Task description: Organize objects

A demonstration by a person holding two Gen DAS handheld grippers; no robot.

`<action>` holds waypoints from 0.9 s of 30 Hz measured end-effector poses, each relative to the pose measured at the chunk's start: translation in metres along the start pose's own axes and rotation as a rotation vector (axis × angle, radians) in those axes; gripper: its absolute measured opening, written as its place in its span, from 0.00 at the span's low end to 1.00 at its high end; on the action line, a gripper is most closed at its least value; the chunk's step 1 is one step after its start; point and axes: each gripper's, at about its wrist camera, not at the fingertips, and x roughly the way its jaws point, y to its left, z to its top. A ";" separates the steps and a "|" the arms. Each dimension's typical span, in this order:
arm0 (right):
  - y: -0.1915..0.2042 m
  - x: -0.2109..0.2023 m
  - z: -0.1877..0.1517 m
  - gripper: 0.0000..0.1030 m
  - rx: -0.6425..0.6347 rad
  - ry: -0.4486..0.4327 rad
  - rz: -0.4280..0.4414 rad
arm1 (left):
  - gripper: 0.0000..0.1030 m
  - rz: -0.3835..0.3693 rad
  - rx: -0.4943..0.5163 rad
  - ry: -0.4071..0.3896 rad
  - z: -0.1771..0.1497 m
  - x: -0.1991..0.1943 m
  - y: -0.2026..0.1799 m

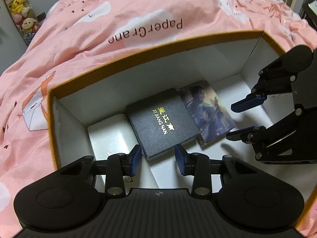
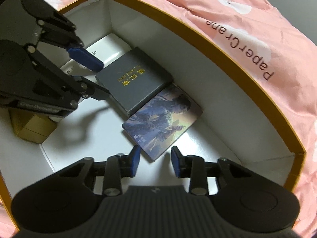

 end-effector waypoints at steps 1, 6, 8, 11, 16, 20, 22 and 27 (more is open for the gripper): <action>0.000 -0.004 -0.001 0.38 0.014 -0.009 -0.002 | 0.43 -0.006 -0.006 -0.016 -0.001 -0.006 0.000; 0.005 -0.045 -0.011 0.38 0.161 -0.111 -0.031 | 0.43 -0.036 -0.044 -0.157 -0.016 -0.060 -0.006; 0.011 -0.068 -0.021 0.38 0.234 -0.170 -0.043 | 0.43 -0.050 -0.058 -0.216 -0.027 -0.085 -0.011; 0.026 -0.100 -0.047 0.38 0.349 -0.243 -0.062 | 0.43 -0.071 -0.082 -0.272 -0.048 -0.117 -0.020; 0.061 -0.138 -0.095 0.40 0.476 -0.328 -0.099 | 0.42 -0.093 -0.126 -0.273 -0.090 -0.143 -0.030; 0.079 -0.150 -0.134 0.41 0.590 -0.353 -0.110 | 0.42 -0.094 -0.199 -0.245 -0.127 -0.148 -0.032; 0.090 -0.151 -0.151 0.41 0.645 -0.350 -0.093 | 0.42 -0.110 -0.256 -0.227 -0.142 -0.147 -0.029; 0.113 -0.141 -0.184 0.41 0.773 -0.305 -0.028 | 0.42 -0.125 -0.325 -0.178 -0.172 -0.138 -0.029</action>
